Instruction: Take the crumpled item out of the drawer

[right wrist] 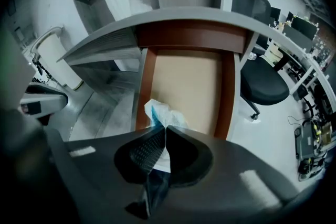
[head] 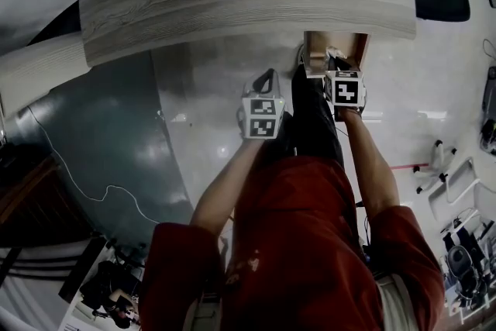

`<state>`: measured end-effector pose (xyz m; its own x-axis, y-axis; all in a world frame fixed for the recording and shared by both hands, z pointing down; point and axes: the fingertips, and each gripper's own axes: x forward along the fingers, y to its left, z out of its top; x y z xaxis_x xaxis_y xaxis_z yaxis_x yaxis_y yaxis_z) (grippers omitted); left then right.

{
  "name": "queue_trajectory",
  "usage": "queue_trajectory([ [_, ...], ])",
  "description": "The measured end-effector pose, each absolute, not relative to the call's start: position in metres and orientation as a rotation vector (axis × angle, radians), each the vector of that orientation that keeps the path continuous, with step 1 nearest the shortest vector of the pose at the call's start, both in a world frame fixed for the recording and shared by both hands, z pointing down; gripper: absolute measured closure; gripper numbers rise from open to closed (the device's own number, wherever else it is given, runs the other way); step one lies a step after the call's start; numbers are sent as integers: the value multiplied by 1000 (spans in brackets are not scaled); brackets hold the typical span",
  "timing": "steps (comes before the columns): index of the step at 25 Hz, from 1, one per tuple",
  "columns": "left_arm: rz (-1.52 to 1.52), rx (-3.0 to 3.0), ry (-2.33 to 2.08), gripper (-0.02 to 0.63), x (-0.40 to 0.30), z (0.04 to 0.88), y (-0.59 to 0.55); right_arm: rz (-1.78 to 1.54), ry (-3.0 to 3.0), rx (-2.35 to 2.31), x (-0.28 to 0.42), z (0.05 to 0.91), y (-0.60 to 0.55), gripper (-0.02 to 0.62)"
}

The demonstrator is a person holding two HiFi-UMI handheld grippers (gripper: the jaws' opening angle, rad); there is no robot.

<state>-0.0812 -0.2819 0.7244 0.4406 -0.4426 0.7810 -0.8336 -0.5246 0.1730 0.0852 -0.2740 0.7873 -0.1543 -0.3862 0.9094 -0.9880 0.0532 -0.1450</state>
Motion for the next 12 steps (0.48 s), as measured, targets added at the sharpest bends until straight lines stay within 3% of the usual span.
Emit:
queue_trajectory([
  [12, 918, 2100, -1096, 609, -125, 711, -242, 986, -1694, 1455, 59, 717, -240, 586],
])
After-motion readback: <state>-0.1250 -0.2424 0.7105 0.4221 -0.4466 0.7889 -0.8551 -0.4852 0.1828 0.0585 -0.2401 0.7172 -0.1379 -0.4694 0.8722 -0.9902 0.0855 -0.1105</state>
